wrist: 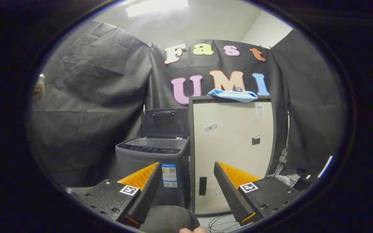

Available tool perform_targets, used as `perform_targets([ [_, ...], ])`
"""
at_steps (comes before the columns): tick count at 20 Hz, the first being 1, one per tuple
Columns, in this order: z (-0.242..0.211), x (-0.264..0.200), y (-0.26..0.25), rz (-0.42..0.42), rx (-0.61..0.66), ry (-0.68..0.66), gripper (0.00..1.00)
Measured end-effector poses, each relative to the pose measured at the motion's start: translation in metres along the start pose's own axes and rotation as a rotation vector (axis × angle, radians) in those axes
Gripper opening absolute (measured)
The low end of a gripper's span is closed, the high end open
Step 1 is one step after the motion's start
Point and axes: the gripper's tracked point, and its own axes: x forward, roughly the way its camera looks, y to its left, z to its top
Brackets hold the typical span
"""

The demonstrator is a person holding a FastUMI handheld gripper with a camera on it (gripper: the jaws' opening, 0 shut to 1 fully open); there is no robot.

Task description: Put the clothes into the washing machine and then close the washing machine lid.

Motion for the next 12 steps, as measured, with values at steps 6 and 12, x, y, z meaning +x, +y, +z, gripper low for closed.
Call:
perform_targets([
  [6,-0.0010,0.0005,-0.0010,-0.004,-0.006,0.002,0.97],
  [12,-0.0021,0.0009,-0.0023,-0.008,0.009,0.006,0.97],
])
